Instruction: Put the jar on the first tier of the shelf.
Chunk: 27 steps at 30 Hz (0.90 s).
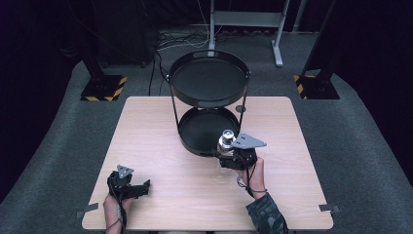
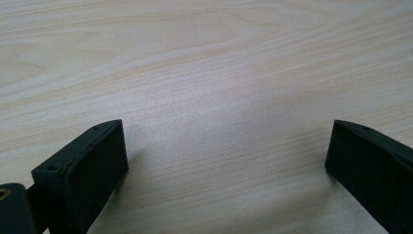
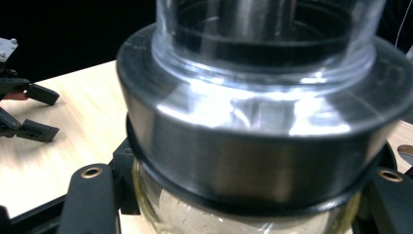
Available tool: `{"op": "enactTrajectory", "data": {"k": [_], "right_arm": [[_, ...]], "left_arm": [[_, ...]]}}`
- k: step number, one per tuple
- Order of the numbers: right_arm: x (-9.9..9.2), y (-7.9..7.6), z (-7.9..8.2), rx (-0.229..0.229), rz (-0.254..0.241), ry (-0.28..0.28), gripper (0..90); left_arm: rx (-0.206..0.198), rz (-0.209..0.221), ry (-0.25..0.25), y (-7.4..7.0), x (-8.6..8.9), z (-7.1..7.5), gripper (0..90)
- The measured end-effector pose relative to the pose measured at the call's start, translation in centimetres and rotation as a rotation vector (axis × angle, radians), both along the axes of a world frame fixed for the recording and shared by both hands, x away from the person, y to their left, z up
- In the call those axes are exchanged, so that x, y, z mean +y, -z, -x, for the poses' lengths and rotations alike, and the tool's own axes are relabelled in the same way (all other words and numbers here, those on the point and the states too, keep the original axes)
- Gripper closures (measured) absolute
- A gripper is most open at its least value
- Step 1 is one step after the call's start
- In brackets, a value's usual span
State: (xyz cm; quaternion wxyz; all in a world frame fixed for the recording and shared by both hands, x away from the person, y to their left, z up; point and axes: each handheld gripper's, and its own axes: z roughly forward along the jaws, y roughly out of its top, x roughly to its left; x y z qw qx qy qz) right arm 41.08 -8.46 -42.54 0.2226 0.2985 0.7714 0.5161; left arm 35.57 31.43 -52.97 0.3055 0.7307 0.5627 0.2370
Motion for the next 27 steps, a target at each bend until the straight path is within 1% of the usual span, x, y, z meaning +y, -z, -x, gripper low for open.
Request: {"op": "enactTrajectory", "data": {"k": [14,27], "right_arm": [[0.5,-0.4,-1.9,0.009,0.001,0.005,31.0],[0.8,-1.0,-3.1,0.012,-0.003,0.011,31.0]], "left_arm": [[0.002,0.002,0.0,0.0,0.0,0.0,1.4],[0.0,0.0,0.0,0.0,0.0,0.0,1.4]]}}
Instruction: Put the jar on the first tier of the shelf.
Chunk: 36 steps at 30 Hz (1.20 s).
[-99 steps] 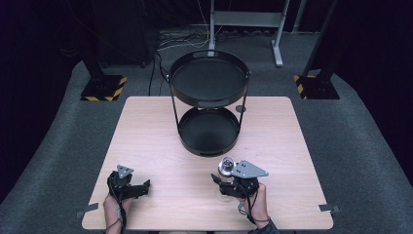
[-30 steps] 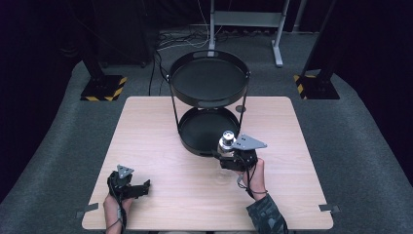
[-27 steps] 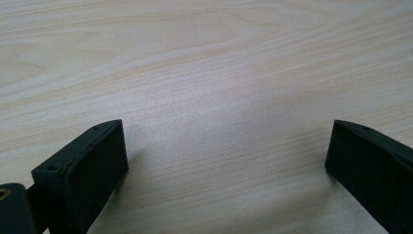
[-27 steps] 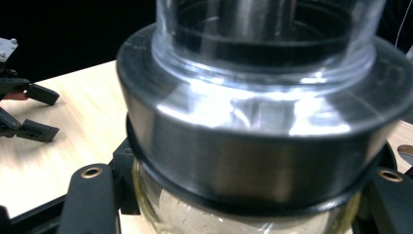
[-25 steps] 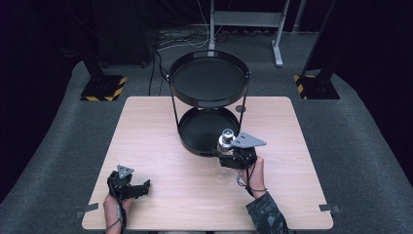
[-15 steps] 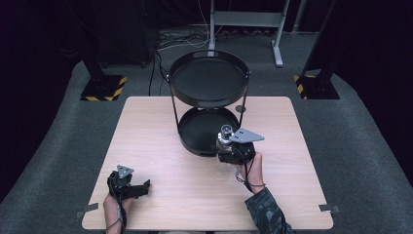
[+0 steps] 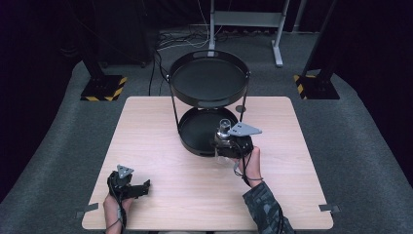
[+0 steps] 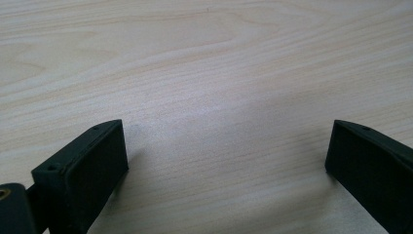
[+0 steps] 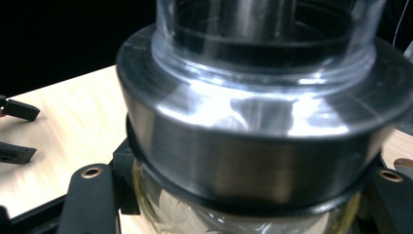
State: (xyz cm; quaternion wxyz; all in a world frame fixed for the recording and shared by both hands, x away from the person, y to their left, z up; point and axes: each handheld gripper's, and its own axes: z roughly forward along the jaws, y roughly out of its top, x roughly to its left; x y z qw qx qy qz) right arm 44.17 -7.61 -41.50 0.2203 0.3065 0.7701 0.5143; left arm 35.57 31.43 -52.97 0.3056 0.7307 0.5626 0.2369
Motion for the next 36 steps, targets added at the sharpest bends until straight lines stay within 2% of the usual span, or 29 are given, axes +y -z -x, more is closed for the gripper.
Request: {"op": "enactTrajectory", "data": {"k": [36], "right_arm": [[1.1,-1.1,-3.4,0.01,0.002,0.014,31.0]], "left_arm": [[0.002,0.002,0.0,0.0,0.0,0.0,1.4]]}}
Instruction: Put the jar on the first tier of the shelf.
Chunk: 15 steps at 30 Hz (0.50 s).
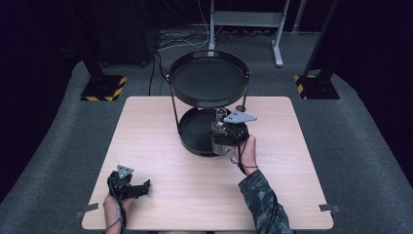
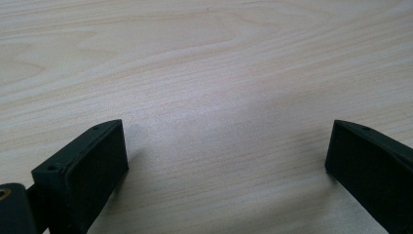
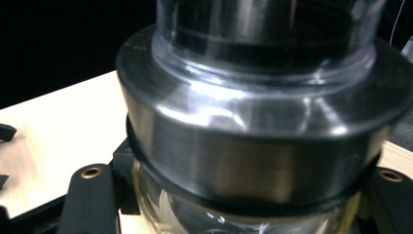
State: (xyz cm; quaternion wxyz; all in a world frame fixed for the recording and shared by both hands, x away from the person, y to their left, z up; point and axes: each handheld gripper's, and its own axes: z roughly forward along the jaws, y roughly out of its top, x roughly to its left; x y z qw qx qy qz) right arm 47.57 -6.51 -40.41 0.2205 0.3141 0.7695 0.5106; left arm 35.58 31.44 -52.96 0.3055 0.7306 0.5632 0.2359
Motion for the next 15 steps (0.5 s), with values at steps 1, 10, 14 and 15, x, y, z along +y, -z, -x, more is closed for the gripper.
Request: {"op": "enactTrajectory", "data": {"k": [1,10,14,15], "right_arm": [[0.0,0.0,-0.1,0.003,0.0,0.0,31.0],[0.4,0.1,-0.9,0.005,0.002,0.003,31.0],[0.5,0.1,-1.1,0.009,0.001,0.006,31.0],[0.5,0.1,-1.3,0.01,0.0,0.006,31.0]], "left_arm": [[0.0,0.0,0.0,0.0,0.0,0.0,1.4],[-0.001,0.0,0.0,0.0,0.0,0.0,1.5],[0.0,0.0,0.0,0.0,0.0,0.0,1.4],[0.0,0.0,0.0,0.0,0.0,0.0,1.5]]}}
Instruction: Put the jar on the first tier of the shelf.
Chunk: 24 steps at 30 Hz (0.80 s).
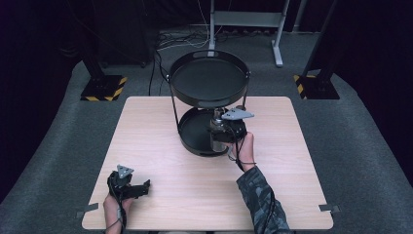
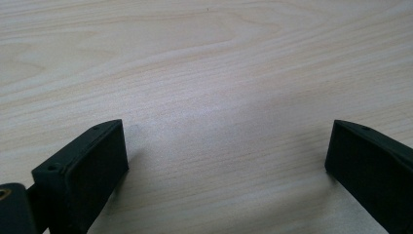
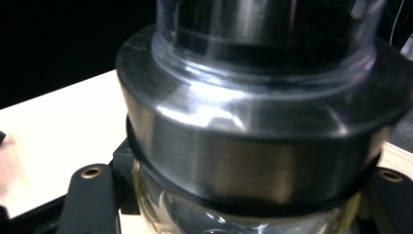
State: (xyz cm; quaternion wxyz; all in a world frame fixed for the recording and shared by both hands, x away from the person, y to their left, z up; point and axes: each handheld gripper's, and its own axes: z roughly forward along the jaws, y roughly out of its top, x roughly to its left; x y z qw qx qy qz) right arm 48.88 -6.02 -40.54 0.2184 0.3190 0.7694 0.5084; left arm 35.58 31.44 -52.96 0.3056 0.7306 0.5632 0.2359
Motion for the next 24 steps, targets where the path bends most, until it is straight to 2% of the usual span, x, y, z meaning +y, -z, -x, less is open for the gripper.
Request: {"op": "enactTrajectory", "data": {"k": [24], "right_arm": [[1.1,0.7,-1.5,0.019,-0.008,0.011,31.0]], "left_arm": [[-0.002,-0.001,0.0,0.0,0.0,0.0,1.5]]}}
